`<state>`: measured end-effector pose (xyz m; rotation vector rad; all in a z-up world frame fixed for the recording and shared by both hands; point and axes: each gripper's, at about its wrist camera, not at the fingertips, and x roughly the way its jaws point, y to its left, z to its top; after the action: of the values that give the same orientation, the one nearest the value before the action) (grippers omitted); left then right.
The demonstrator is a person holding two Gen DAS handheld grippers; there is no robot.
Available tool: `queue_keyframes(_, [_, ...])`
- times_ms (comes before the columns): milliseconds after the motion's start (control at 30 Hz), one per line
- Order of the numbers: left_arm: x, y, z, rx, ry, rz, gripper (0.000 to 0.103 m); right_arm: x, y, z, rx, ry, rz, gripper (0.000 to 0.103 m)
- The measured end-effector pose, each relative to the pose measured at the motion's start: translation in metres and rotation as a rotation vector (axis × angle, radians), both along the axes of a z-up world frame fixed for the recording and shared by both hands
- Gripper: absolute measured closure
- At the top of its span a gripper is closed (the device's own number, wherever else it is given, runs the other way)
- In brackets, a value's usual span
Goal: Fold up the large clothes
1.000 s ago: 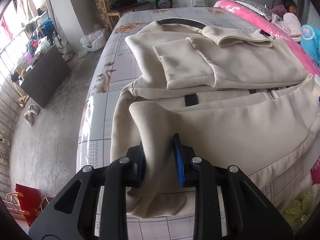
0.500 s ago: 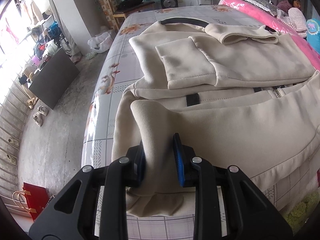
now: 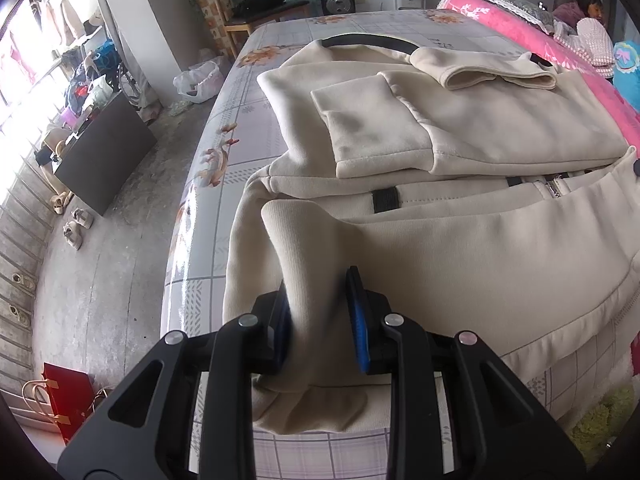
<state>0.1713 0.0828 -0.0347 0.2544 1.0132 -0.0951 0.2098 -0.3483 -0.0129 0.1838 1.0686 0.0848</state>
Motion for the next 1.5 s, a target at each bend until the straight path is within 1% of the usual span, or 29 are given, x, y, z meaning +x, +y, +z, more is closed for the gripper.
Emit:
queue_keyframes(100, [0.0,0.0,0.0,-0.004,0.001,-0.002,0.078,0.007,0.003,0.001,-0.031,-0.005,0.021,0.055])
queue_keyframes(233, [0.001,0.001,0.001,-0.012,0.0,0.001,0.078,0.017,0.013,-0.001,-0.109,-0.012,0.051,0.055])
queue_keyframes(300, [0.001,0.001,0.001,-0.013,-0.001,0.0,0.078,0.018,0.016,-0.001,-0.143,-0.011,0.051,0.06])
queue_keyframes(367, [0.001,0.001,0.001,-0.013,0.0,-0.001,0.078,0.015,0.02,0.004,-0.175,-0.014,0.039,0.076])
queue_keyframes(400, [0.0,0.002,0.001,-0.014,0.0,-0.001,0.078,0.012,0.021,0.008,-0.182,-0.024,0.035,0.079])
queue_keyframes(467, [0.0,0.001,0.001,-0.014,-0.002,0.0,0.078,0.005,0.022,0.017,-0.183,-0.051,0.031,0.088])
queue_keyframes(533, [0.0,0.001,0.001,-0.009,-0.002,-0.004,0.078,-0.001,0.024,0.029,-0.16,-0.081,0.03,0.093])
queue_keyframes(633, [0.0,0.0,0.001,0.003,-0.004,-0.009,0.078,-0.011,0.028,0.048,-0.153,-0.141,0.035,0.093])
queue_keyframes(733, [-0.001,-0.003,0.0,0.019,-0.011,-0.012,0.078,-0.012,0.026,0.054,-0.097,-0.168,0.065,0.093])
queue_keyframes(833, [-0.001,-0.003,0.0,0.022,-0.014,-0.013,0.078,-0.005,0.019,0.039,-0.015,-0.111,0.101,0.092])
queue_keyframes(900, [-0.001,-0.002,0.0,0.013,-0.013,-0.01,0.078,-0.002,0.012,0.028,0.027,-0.083,0.099,0.089])
queue_keyframes(967, [-0.001,-0.002,0.0,0.006,-0.013,-0.005,0.078,-0.001,0.006,0.019,0.031,-0.058,0.076,0.075])
queue_keyframes(1033, [-0.002,-0.002,0.0,0.01,-0.015,-0.005,0.078,-0.005,0.002,0.012,0.033,-0.038,0.058,0.067])
queue_keyframes(1100, [-0.002,-0.002,0.0,0.012,-0.018,-0.004,0.078,-0.011,0.001,0.009,0.05,-0.021,0.061,0.064])
queue_keyframes(1167, [-0.001,-0.002,0.0,0.012,-0.016,-0.005,0.078,-0.018,0.003,0.007,0.035,-0.009,0.073,0.052])
queue_keyframes(1267, [-0.002,-0.002,0.0,0.009,-0.012,-0.006,0.078,-0.023,0.007,0.005,-0.014,0.021,0.084,0.05])
queue_keyframes(1333, [-0.002,-0.002,-0.001,0.01,-0.012,-0.008,0.078,-0.021,0.007,0.001,-0.023,0.052,0.083,0.05])
queue_keyframes(1400, [-0.002,-0.002,0.0,0.01,-0.012,-0.007,0.078,-0.018,0.005,0.0,-0.003,0.065,0.073,0.05])
queue_keyframes(1500, [-0.002,-0.002,0.0,0.005,-0.013,-0.004,0.078,-0.01,-0.001,-0.003,0.069,0.079,0.042,0.05])
